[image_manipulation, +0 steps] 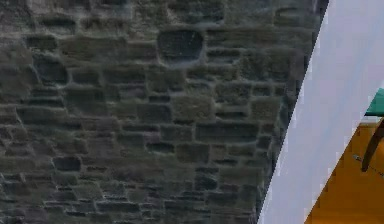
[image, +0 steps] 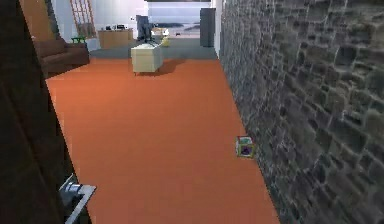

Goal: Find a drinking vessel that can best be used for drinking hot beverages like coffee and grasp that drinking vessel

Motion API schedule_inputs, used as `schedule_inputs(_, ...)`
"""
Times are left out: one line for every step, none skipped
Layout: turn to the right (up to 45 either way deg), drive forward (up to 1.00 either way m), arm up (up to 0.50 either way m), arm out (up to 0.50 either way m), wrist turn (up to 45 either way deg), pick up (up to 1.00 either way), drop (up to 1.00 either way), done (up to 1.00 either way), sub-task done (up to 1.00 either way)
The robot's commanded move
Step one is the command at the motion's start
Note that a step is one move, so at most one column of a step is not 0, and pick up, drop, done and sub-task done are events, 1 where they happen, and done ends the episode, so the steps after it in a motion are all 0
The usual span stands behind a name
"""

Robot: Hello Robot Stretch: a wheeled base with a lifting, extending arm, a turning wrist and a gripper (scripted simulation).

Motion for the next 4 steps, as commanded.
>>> schedule_inputs(0.0,0.75,0.00,0.00,0.0,0.00,0.00,0.00,0.00)
schedule_inputs(-24.0,0.00,0.00,0.00,0.0,0.00,0.00,0.00,0.00)
schedule_inputs(0.0,1.00,0.00,0.00,0.0,0.00,0.00,0.00,0.00)
schedule_inputs(0.0,1.00,0.00,0.00,0.0,0.00,0.00,0.00,0.00)
